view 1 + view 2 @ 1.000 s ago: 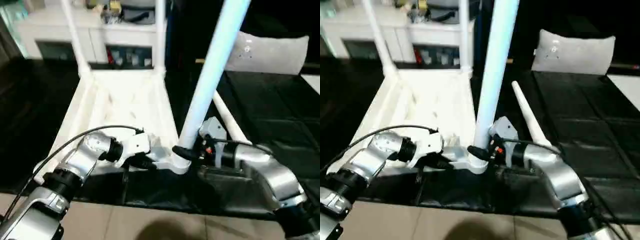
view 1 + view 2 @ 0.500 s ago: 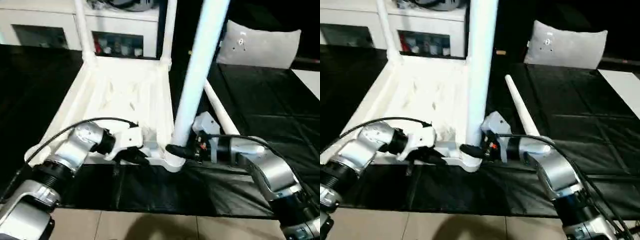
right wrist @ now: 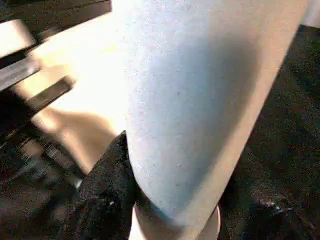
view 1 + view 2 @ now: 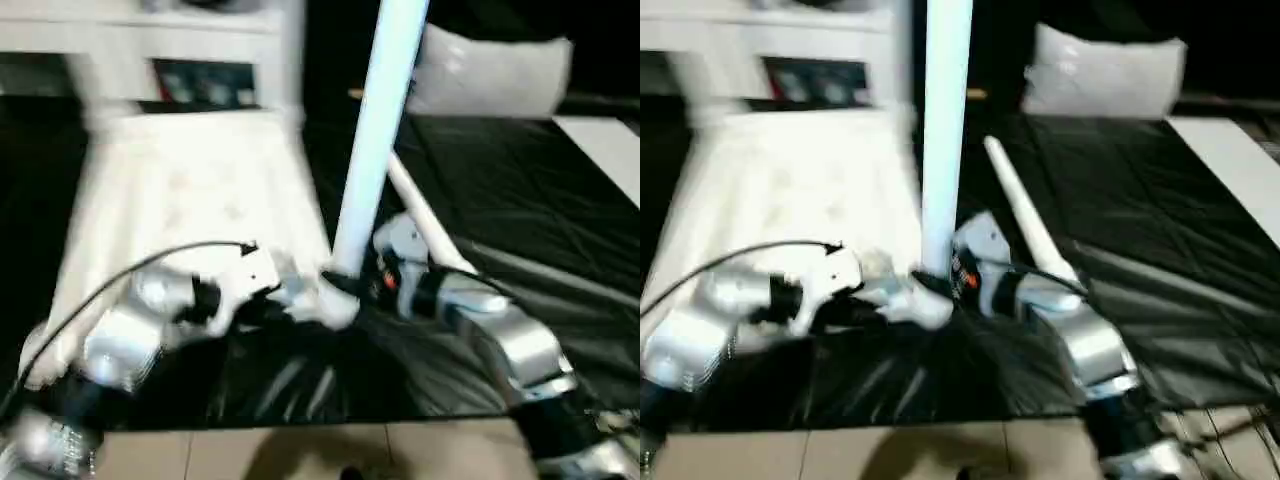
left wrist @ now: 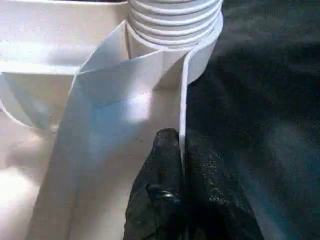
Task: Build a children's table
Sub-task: Insert table leg to table base
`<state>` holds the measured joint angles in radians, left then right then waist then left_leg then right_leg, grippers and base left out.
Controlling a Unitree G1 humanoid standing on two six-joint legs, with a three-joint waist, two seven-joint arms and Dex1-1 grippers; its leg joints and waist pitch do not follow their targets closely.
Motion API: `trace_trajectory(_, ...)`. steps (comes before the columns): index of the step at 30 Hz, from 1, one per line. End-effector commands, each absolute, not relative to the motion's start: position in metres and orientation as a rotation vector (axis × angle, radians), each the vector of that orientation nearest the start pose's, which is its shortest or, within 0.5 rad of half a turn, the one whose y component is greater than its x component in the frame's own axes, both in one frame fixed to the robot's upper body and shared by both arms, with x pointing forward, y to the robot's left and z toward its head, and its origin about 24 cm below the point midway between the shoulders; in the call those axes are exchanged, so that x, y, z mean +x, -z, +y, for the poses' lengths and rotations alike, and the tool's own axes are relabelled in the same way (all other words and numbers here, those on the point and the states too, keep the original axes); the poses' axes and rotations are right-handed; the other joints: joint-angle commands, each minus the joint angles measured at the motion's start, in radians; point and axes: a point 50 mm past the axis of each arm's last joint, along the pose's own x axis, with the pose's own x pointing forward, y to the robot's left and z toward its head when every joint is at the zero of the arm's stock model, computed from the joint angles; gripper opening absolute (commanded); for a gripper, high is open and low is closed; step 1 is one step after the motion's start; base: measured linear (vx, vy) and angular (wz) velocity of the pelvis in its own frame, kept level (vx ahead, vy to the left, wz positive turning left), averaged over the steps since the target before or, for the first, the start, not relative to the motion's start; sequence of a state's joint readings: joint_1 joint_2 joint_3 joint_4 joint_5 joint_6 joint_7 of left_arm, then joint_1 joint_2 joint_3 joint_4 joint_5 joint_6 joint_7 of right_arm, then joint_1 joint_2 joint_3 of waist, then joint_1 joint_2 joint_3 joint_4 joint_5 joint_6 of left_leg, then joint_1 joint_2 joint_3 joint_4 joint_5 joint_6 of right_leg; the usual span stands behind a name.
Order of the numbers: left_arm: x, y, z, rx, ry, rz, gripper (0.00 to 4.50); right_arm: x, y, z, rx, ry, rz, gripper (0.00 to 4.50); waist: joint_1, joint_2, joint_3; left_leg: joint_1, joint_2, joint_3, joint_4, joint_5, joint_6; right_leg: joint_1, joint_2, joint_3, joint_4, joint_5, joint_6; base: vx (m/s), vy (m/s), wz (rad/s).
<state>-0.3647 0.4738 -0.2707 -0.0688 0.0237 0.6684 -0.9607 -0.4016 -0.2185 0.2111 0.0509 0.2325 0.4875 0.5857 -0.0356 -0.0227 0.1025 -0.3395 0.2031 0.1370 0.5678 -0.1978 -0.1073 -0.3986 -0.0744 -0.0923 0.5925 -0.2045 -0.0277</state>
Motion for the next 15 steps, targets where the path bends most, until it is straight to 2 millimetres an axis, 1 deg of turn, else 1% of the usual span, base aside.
trace_trajectory(1, 0.276, -0.107, 0.118, 0.391, 1.018, 0.398, 0.00, 0.299, -0.032, -0.109, -0.055, -0.676, 0.524, 1.89, 0.008, 0.018, -0.034, -0.020, 0.018, -0.001, -0.083, -0.293, 0.012, 0.045, -0.058, 0.059, -0.085, -0.348, -0.162, 0.000, 0.000, 0.00)
trace_trajectory(2, 0.276, -0.107, 0.118, 0.391, 1.018, 0.398, 0.00, 0.299, -0.032, -0.109, -0.055, -0.676, 0.524, 1.89, 0.008, 0.014, -0.038, -0.019, 0.021, 0.002, -0.081, -0.270, 0.015, 0.044, -0.057, 0.060, -0.082, -0.320, -0.169, 0.000, 0.000, 0.00)
trace_trajectory(3, 0.275, -0.109, 0.111, 0.385, 1.016, 0.392, 0.00, 0.301, -0.033, -0.107, -0.053, -0.665, 0.523, 1.89, 0.010, 0.015, -0.036, -0.016, 0.020, 0.009, -0.079, -0.266, 0.023, 0.038, -0.055, 0.060, -0.086, -0.313, -0.178, 0.000, 0.000, 0.00)
trace_trajectory(4, 0.274, -0.112, 0.103, 0.379, 1.012, 0.385, 0.00, 0.303, -0.033, -0.106, -0.052, -0.657, 0.524, 1.89, 0.013, 0.014, -0.038, -0.018, 0.019, 0.010, -0.078, -0.254, 0.026, 0.040, -0.056, 0.059, -0.086, -0.310, -0.179, 0.000, 0.000, 0.00)
trace_trajectory(5, 0.274, -0.115, 0.095, 0.374, 1.015, 0.372, 0.00, 0.306, -0.034, -0.104, -0.051, -0.652, 0.524, 1.89, 0.019, 0.012, -0.045, -0.015, 0.020, 0.015, -0.072, -0.217, 0.030, 0.040, -0.057, 0.063, -0.081, -0.270, -0.190, 0.000, 0.000, 0.00)
trace_trajectory(6, 0.274, -0.116, 0.090, 0.370, 1.016, 0.365, 0.00, 0.307, -0.034, -0.102, -0.050, -0.651, 0.524, 1.89, 0.023, 0.012, -0.046, -0.019, 0.019, 0.017, -0.071, -0.187, 0.034, 0.043, -0.057, 0.063, -0.078, -0.239, -0.197, 0.000, 0.000, 0.00)
trace_trajectory(7, 0.273, -0.117, 0.087, 0.362, 1.012, 0.363, 0.00, 0.307, -0.035, -0.101, -0.048, -0.649, 0.524, 1.89, 0.030, 0.014, -0.050, -0.018, 0.017, 0.021, -0.065, -0.133, 0.048, 0.044, -0.057, 0.064, -0.074, -0.178, -0.209, 0.000, 0.000, 0.00)
trace_trajectory(8, 0.273, -0.118, 0.085, 0.359, 1.003, 0.364, 0.00, 0.308, -0.035, -0.100, -0.048, -0.651, 0.523, 1.89, 0.035, 0.015, -0.052, -0.024, 0.017, 0.022, -0.063, -0.068, 0.057, 0.052, -0.053, 0.063, -0.063, -0.095, -0.223, 0.055, -0.025, 0.03)
trace_trajectory(9, 0.274, -0.117, 0.084, 0.363, 0.992, 0.369, 0.00, 0.309, -0.035, -0.100, -0.048, -0.653, 0.522, 1.89, 0.038, 0.017, -0.054, -0.025, 0.017, 0.022, -0.062, -0.037, 0.061, 0.055, -0.052, 0.063, -0.058, -0.052, -0.230, 0.055, -0.025, 0.03)
trace_trajectory(10, 0.274, -0.117, 0.084, 0.366, 0.989, 0.371, 0.00, 0.309, -0.035, -0.100, -0.048, -0.654, 0.521, 1.89, 0.042, 0.019, -0.056, -0.024, 0.018, 0.020, -0.060, 0.001, 0.065, 0.057, -0.051, 0.062, -0.051, 0.018, -0.241, 0.051, -0.017, -0.02)
trace_trajectory(11, 0.274, -0.117, 0.085, 0.368, 0.983, 0.373, 0.00, 0.309, -0.035, -0.099, -0.048, -0.654, 0.521, 1.89, 0.042, 0.019, -0.056, -0.023, 0.018, 0.020, -0.059, 0.014, 0.069, 0.059, -0.050, 0.062, -0.048, 0.057, -0.249, 0.000, 0.000, 0.00)
trace_trajectory(12, 0.275, -0.116, 0.087, 0.377, 0.962, 0.382, 0.00, 0.309, -0.035, -0.099, -0.047, -0.653, 0.520, 1.89, 0.042, 0.019, -0.056, -0.023, 0.018, 0.021, -0.059, 0.014, 0.070, 0.060, -0.050, 0.061, -0.048, 0.066, -0.252, 0.000, 0.000, 0.00)
trace_trajectory(13, 0.278, -0.114, 0.091, 0.390, 0.930, 0.393, 0.00, 0.309, -0.036, -0.098, -0.046, -0.657, 0.516, 1.89, 0.043, 0.019, -0.055, -0.021, 0.018, 0.022, -0.060, -0.005, 0.070, 0.060, -0.050, 0.061, -0.050, 0.055, -0.256, 0.000, 0.000, 0.00)
trace_trajectory(14, 0.280, -0.114, 0.095, 0.407, 0.905, 0.395, 0.00, 0.308, -0.037, -0.098, -0.044, -0.662, 0.509, 1.89, 0.043, 0.020, -0.054, -0.020, 0.018, 0.022, -0.061, -0.031, 0.066, 0.061, -0.051, 0.061, -0.053, 0.020, -0.253, 0.000, 0.000, 0.00)
trace_trajectory(15, 0.282, -0.113, 0.099, 0.424, 0.893, 0.397, 0.00, 0.307, -0.038, -0.098, -0.038, -0.670, 0.495, 1.89, 0.043, 0.020, -0.051, -0.019, 0.019, 0.023, -0.063, -0.064, 0.060, 0.060, -0.052, 0.062, -0.058, -0.032, -0.245, 0.000, 0.000, 0.00)
